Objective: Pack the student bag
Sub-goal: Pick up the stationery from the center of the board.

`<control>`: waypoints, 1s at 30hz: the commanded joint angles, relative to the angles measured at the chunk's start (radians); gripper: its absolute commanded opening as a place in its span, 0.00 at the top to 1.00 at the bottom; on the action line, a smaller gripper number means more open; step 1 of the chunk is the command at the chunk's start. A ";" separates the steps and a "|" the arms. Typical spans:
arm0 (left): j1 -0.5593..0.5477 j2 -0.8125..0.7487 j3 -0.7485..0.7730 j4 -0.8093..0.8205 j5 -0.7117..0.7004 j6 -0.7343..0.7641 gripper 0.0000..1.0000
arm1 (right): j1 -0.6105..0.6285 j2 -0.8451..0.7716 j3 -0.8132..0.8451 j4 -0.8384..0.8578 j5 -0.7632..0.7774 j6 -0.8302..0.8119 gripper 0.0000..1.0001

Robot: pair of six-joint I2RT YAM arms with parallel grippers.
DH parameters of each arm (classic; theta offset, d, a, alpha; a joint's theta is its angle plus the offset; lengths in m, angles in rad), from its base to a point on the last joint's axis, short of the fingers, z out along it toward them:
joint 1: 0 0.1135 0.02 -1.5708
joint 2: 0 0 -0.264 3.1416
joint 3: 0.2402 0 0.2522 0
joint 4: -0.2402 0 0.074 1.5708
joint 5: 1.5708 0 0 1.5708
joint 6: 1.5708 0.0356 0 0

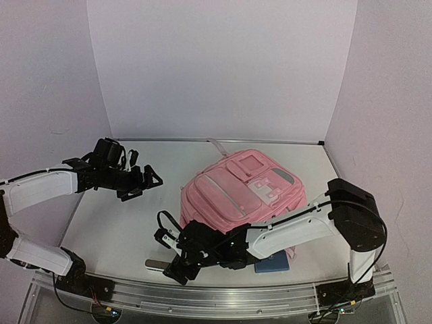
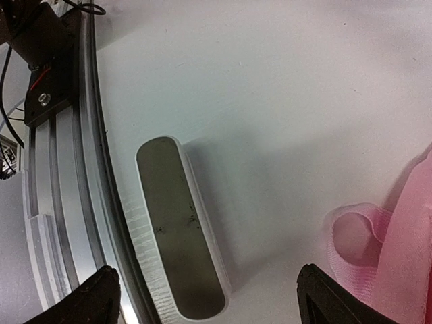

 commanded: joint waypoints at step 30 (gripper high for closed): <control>0.004 0.035 0.004 -0.020 0.277 -0.008 0.01 | 0.010 -0.189 -0.053 0.112 0.272 -0.035 0.96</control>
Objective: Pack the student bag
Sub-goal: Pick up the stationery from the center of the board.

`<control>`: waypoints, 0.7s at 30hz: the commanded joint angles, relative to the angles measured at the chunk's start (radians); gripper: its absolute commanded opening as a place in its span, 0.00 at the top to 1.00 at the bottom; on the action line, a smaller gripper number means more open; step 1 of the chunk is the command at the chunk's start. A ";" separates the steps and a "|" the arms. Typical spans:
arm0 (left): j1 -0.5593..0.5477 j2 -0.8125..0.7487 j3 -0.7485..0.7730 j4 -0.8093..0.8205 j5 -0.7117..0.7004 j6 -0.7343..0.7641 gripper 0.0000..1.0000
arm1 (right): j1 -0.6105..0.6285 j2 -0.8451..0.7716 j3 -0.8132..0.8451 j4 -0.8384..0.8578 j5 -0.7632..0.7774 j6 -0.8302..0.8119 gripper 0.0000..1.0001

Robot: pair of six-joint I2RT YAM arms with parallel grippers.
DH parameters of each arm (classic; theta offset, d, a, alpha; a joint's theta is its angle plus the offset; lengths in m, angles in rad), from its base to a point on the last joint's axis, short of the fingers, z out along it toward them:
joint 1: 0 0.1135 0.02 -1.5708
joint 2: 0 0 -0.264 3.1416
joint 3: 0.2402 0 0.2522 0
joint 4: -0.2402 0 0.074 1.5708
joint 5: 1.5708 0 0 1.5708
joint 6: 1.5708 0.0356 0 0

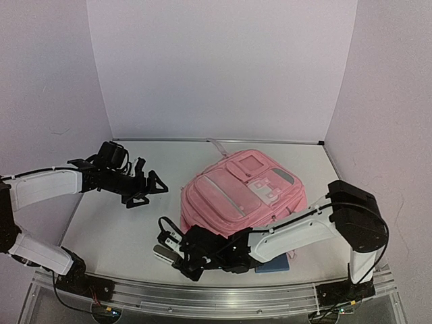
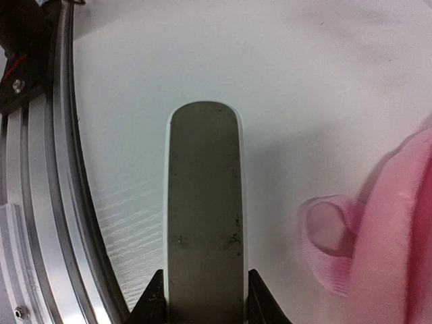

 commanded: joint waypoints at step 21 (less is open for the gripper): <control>-0.094 -0.040 0.048 0.083 0.256 -0.011 0.01 | -0.156 -0.242 -0.080 0.129 0.114 0.011 0.97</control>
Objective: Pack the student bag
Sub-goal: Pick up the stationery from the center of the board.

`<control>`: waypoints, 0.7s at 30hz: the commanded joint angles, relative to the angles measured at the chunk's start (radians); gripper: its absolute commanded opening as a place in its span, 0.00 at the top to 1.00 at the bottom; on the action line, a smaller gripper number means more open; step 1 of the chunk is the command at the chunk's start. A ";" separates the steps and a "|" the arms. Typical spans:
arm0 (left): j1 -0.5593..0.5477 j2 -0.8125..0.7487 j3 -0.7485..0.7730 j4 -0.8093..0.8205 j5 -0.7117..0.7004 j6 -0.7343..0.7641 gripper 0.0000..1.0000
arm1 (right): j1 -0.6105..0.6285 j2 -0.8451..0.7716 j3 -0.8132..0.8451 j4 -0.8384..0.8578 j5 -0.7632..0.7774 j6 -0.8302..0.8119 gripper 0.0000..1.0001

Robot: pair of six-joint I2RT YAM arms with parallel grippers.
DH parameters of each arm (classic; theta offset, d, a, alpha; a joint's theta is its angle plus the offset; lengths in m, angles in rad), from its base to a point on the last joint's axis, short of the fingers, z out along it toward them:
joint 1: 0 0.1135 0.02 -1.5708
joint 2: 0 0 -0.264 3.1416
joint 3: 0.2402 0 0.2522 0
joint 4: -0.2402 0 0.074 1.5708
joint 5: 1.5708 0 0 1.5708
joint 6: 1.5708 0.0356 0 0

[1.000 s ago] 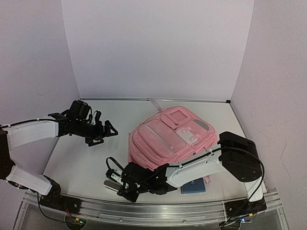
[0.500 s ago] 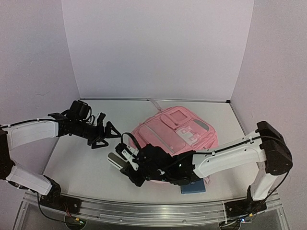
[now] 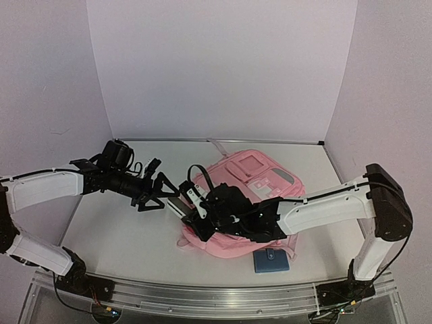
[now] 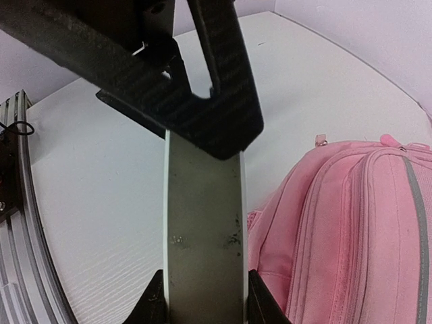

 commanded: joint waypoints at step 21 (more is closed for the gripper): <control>-0.023 0.072 0.039 0.112 0.097 -0.048 0.29 | -0.012 -0.059 -0.011 0.111 0.025 -0.033 0.97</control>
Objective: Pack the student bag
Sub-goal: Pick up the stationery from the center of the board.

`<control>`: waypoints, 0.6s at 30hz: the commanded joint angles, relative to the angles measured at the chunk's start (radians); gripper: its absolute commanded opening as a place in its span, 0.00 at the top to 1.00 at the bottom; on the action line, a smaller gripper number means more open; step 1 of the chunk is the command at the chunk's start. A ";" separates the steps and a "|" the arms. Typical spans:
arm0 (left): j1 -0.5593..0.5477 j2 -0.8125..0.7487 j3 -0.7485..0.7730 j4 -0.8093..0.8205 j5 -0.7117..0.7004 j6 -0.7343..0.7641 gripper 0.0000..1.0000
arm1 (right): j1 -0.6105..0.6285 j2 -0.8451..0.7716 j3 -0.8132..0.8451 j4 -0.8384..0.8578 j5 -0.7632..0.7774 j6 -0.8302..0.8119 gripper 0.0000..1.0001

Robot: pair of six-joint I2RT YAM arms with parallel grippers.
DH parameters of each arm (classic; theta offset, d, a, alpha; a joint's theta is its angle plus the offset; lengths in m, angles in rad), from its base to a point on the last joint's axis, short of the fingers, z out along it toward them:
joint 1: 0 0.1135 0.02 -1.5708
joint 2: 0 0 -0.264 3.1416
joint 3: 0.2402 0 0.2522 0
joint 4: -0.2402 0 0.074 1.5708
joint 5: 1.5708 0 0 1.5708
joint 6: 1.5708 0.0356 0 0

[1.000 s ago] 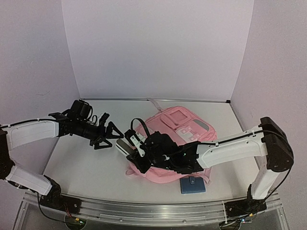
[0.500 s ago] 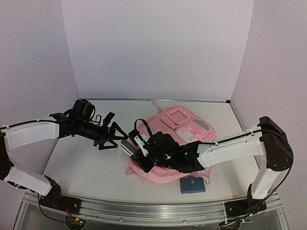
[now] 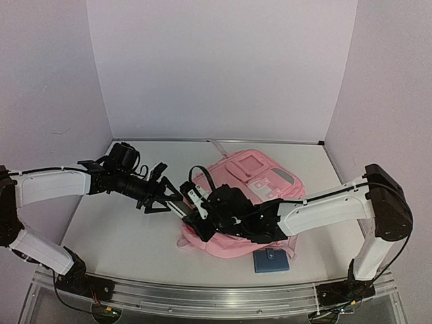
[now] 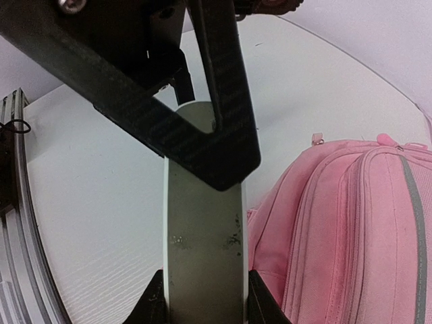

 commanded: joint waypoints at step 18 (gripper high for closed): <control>-0.008 0.009 0.008 0.155 0.052 -0.080 0.75 | -0.006 -0.061 -0.006 0.105 0.072 0.004 0.86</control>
